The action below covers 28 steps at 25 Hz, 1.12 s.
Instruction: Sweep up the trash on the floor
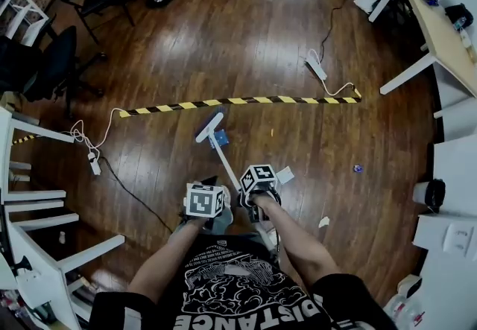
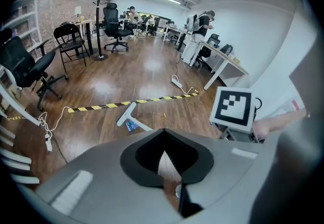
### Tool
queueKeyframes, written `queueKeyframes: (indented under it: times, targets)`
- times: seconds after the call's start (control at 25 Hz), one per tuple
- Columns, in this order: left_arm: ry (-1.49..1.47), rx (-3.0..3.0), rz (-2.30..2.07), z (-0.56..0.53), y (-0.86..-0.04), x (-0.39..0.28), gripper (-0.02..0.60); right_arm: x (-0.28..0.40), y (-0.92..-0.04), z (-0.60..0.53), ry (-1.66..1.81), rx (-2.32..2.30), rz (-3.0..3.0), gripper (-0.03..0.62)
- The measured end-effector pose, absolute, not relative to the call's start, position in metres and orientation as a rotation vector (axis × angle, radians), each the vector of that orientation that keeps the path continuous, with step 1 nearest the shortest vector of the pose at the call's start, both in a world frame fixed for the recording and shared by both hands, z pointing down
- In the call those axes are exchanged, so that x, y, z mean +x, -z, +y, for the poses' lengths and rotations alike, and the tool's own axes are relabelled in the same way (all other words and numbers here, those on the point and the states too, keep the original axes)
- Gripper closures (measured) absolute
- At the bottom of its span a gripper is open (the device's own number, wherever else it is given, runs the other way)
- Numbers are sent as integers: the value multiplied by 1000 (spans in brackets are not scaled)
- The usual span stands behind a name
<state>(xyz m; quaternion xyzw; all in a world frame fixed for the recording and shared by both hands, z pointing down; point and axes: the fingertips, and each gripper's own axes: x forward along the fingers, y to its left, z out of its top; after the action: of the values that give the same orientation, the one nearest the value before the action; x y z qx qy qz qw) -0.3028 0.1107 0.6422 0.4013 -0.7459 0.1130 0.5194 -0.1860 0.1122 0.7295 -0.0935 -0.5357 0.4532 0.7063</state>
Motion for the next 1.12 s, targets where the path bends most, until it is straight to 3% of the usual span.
queueKeyframes:
  times: [0.28,0.56,0.8,1.12]
  targets:
    - [-310,885,-1785,167,-653,-367,577,-295,-755,154,-1034,-224,-1179,559]
    - [-344,874,-1787,183,-652,-397,577,-337,-787,166,-1163,-192,-1104,560]
    - [-421,932,-1765,164,-665,-390,577,-289,-809,150,-1263,-111,-1035,563]
    - [-442,1019,-1703,121,-670,-329,577,-189,-810,106,-1162,-89,-1053,563]
